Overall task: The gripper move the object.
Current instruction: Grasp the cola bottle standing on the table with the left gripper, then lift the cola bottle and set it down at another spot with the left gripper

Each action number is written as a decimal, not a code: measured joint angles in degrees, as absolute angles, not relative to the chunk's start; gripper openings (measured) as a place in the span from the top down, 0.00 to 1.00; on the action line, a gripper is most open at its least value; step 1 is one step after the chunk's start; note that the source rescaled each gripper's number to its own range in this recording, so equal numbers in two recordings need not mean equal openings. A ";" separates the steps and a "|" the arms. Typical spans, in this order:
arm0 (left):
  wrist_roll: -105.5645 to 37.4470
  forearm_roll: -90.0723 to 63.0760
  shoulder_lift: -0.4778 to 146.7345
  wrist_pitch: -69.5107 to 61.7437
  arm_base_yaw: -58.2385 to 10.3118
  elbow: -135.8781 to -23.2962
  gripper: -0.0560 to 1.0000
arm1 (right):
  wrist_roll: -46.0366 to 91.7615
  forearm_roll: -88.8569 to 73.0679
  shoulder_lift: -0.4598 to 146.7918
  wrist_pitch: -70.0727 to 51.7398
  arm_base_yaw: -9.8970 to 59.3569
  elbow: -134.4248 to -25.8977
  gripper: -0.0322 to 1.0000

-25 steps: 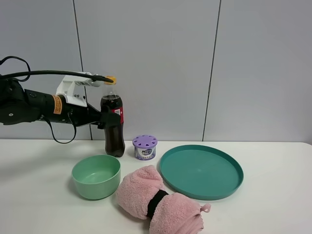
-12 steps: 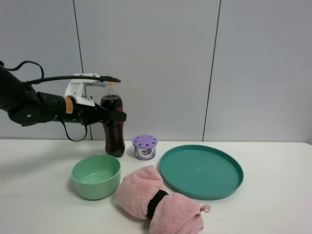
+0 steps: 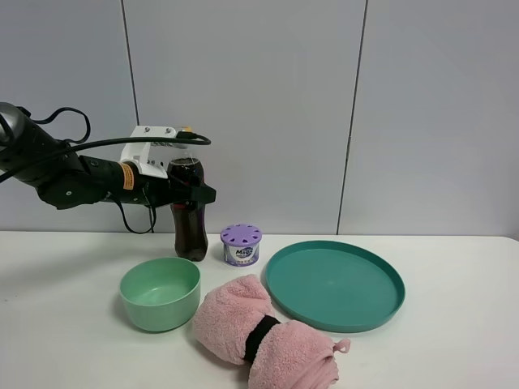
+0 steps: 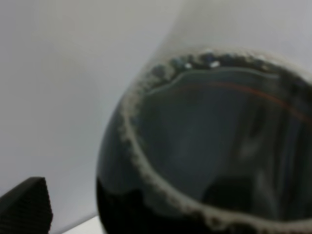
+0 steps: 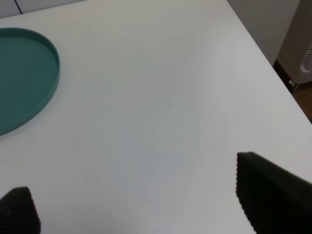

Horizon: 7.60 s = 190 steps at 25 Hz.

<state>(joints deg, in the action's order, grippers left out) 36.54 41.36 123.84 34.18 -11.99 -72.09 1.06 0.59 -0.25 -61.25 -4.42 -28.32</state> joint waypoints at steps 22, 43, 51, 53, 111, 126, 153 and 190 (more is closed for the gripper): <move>34.57 38.68 125.14 34.36 -12.70 -73.59 0.92 | 1.06 0.59 -0.25 -61.25 -4.42 -28.32 0.00; 35.30 42.35 106.57 20.74 -19.64 -73.07 0.94 | 1.06 0.59 -0.25 -61.25 -4.42 -28.32 0.00; 36.16 42.43 102.10 17.58 -27.91 -73.07 0.94 | 1.06 0.59 -0.25 -61.25 -4.42 -28.32 0.00; 36.16 42.31 102.10 17.53 -30.47 -73.07 0.94 | 1.06 0.59 -0.25 -61.25 -4.42 -28.32 0.00; 44.75 71.44 125.22 46.17 -45.88 -78.87 0.95 | 1.06 0.59 -0.25 -61.25 -4.42 -28.32 0.00; 41.05 71.44 128.05 46.17 -45.88 -78.89 0.95 | 1.06 0.59 -0.25 -61.25 -4.42 -28.32 0.00; 39.83 68.42 128.24 44.70 -45.88 -79.32 0.90 | 1.06 0.59 -0.25 -61.25 -4.42 -28.32 0.00; 63.41 68.79 121.82 39.34 -45.88 -79.57 0.34 | 1.06 0.59 -0.25 -61.25 -4.42 -28.32 0.00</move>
<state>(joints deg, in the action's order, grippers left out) 63.41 68.79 121.82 39.34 -45.88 -79.57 1.06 0.59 -0.25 -61.25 -4.42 -28.32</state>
